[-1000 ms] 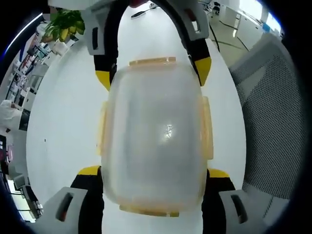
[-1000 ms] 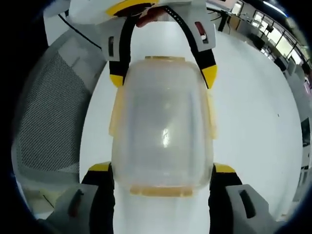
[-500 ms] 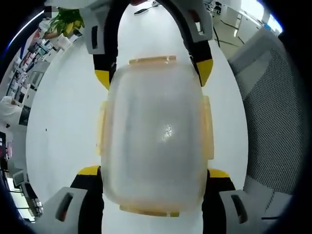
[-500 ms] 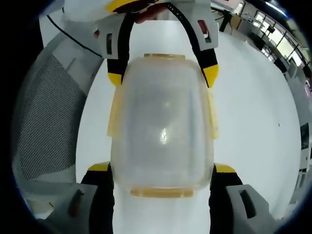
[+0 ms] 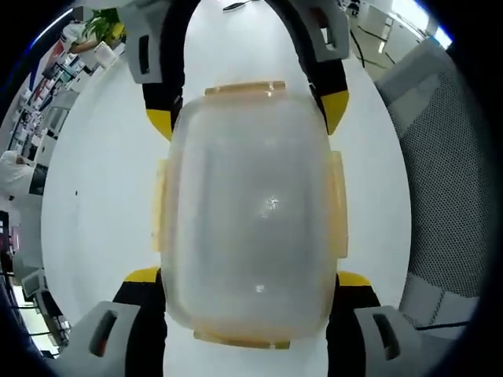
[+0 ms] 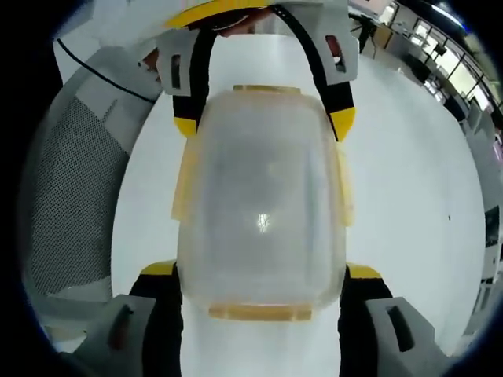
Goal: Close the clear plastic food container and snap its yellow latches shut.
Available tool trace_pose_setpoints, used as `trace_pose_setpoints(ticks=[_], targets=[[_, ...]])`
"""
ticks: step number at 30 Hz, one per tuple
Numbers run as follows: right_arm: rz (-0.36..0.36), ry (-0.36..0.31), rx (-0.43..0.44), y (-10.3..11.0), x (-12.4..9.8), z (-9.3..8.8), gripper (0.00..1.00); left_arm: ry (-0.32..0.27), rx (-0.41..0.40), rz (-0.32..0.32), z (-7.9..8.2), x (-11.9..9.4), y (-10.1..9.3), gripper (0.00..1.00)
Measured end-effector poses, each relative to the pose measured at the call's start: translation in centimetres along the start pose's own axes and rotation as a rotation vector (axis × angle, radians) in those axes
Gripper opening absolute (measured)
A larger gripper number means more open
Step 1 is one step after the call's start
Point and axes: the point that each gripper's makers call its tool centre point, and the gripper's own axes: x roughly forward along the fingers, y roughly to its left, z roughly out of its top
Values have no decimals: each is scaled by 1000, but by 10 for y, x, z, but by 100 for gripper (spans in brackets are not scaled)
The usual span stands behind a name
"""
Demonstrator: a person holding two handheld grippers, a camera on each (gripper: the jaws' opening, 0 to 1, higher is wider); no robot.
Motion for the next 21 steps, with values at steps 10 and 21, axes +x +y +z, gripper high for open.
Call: trace_pose_setpoints(ticks=[10,21], targets=[[3,8,2,-22,4,9,80,24,8,-2,-12,2,24,82],[-6,4,8,-44,6,14,81,-1,9,-5,-17,4,45,82]])
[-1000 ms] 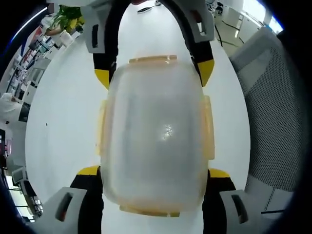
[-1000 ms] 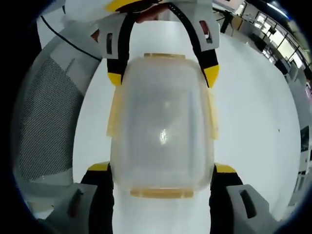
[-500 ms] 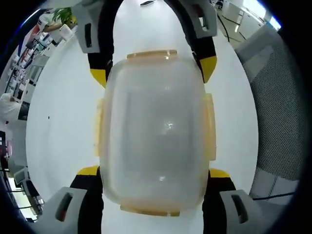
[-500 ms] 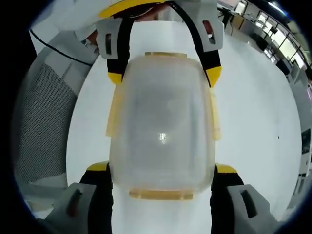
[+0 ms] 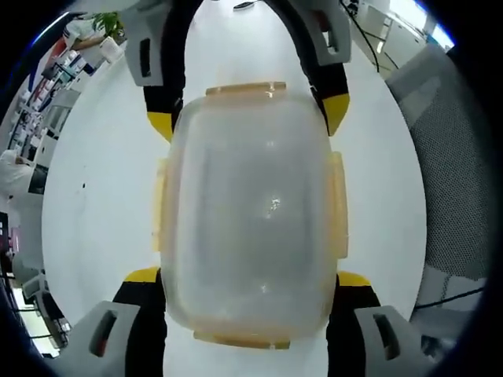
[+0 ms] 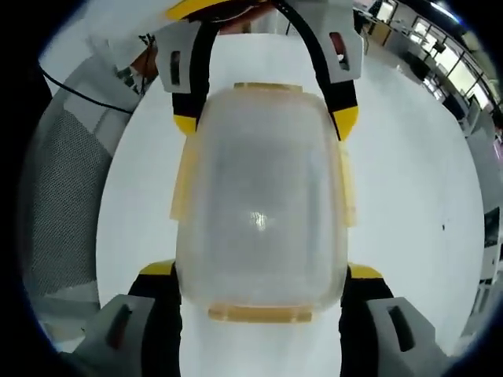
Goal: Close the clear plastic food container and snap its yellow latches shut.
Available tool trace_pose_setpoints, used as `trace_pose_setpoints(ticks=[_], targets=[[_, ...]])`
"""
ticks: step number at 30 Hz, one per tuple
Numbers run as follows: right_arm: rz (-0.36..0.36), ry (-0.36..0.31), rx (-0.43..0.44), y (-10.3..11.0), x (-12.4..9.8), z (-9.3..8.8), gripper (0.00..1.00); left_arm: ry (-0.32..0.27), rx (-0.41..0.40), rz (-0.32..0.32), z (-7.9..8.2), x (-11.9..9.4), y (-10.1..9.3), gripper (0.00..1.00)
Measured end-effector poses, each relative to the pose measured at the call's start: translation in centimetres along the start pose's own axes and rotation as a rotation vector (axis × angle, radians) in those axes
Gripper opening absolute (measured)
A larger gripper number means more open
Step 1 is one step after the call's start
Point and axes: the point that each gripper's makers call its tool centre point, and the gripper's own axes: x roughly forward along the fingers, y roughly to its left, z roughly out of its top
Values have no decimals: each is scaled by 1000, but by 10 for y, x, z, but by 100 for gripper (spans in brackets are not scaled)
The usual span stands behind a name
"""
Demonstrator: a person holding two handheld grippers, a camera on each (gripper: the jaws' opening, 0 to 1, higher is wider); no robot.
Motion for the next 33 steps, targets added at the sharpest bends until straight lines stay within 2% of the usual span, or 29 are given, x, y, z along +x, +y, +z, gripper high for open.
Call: trace_pose_setpoints(ticks=[10,19,24,33], targets=[[-8,13,14,-25,1,2,81,18,13,1,-5,4,29,82],[-10,-2,23,-39,1,3,81,5,17,-2,-5,5,41,82],[-10,1,26,-39,1,2,81,1,19,-1,-4,5,42,82],[-12,-41,63,-39,-1,1,82,-49,27,1,-1,4,43,82]])
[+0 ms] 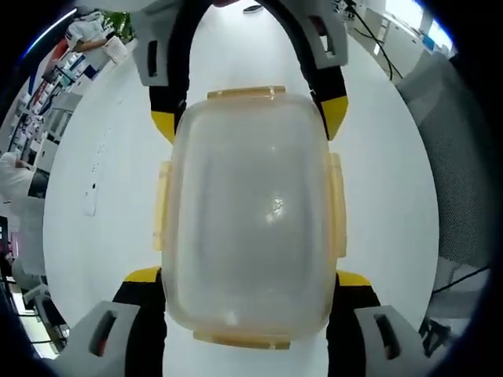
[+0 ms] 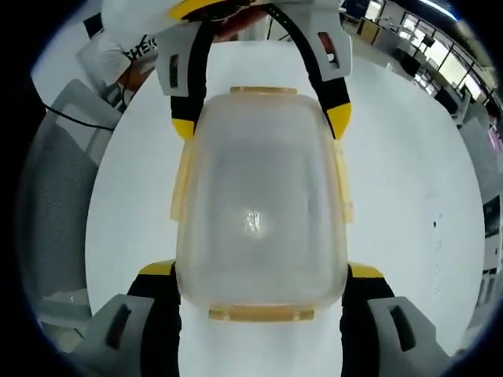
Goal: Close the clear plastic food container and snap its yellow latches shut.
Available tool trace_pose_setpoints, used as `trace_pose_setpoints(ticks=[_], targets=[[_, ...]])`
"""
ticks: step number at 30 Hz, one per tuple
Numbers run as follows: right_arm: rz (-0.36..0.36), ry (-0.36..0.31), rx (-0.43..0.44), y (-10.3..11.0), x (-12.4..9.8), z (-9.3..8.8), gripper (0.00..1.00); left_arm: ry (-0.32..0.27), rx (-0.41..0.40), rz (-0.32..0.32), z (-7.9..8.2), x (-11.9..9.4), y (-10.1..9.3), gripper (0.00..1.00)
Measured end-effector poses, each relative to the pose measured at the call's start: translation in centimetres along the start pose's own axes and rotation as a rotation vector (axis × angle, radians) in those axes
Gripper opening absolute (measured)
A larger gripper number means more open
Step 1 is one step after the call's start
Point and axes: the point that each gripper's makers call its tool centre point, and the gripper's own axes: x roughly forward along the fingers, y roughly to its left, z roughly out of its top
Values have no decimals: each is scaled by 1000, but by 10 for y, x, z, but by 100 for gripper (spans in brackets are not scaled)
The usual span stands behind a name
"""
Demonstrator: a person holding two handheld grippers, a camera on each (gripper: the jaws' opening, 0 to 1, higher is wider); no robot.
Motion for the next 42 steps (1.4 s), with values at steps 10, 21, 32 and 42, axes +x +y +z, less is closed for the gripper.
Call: trace_pose_setpoints(ticks=[10,21,32,42], targets=[[-59,-180,-1,-4,-8,4,79,-117,-32,25,4,-3,1,83],[-186,-424,211,-7,-21,11,82,-353,-188,179,7,-16,3,89],[-277,-597,395,10,-25,23,100,-555,-561,368,-11,-28,3,88],[-342,-701,553,21,-33,26,100,-728,-797,336,-9,-32,-14,99]])
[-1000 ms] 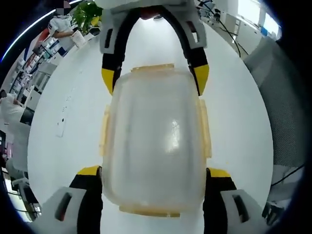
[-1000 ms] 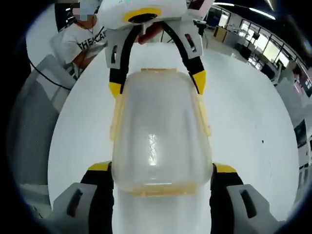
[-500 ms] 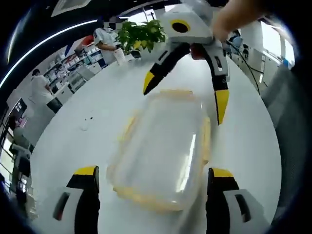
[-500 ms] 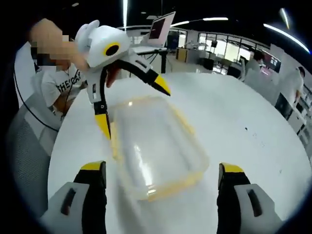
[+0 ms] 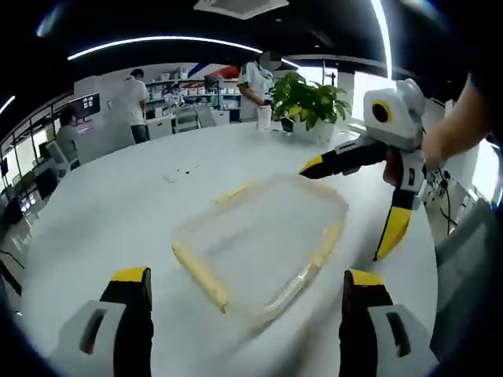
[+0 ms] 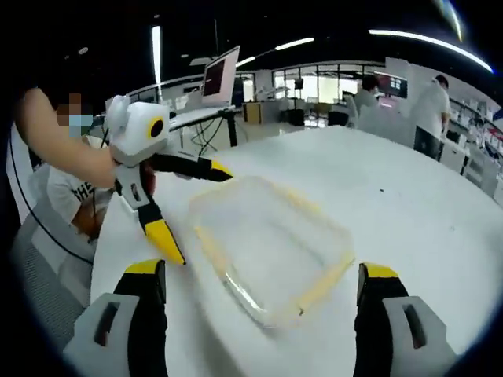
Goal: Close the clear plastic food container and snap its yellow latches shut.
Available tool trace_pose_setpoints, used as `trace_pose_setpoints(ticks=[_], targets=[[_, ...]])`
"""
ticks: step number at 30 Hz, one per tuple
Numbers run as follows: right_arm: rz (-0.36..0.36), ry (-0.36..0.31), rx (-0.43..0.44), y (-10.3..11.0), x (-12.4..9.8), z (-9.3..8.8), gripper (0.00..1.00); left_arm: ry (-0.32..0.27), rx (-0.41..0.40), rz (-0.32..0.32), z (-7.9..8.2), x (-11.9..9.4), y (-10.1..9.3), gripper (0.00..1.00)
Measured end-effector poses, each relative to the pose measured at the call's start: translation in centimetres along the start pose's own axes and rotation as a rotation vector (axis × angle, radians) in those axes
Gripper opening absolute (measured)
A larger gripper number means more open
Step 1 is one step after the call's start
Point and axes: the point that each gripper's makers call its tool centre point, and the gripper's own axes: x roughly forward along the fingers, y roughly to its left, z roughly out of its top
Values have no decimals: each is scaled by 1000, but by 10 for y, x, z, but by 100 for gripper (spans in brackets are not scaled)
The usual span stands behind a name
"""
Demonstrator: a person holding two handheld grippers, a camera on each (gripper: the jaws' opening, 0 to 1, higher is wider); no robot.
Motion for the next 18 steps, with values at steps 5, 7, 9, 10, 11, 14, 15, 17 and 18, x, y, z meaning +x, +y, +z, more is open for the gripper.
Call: trace_pose_setpoints(ticks=[5,7,9,10,11,14,15,17,18], targets=[[-24,-9,60,2,-5,-5,100,0,-59,20,-6,-6,-1,99],[-34,-10,59,4,-7,-5,100,-3,-76,23,-6,-10,-3,99],[-36,-14,72,4,-8,-6,99,0,-79,29,-8,-13,-5,99],[-43,-7,75,3,-8,-8,99,1,-80,32,-9,-14,-4,99],[-50,-4,75,2,-8,-8,99,1,-89,38,-10,-17,-4,99],[-67,-27,98,1,-13,-3,99,-12,-107,48,-11,-22,-2,99],[-72,-34,103,1,-15,-1,98,-16,-112,58,-12,-25,-1,99],[-79,-46,104,1,-20,2,98,-14,-118,76,-14,-29,2,99],[-82,-45,105,1,-22,2,98,-21,-148,88,-15,-32,4,99]])
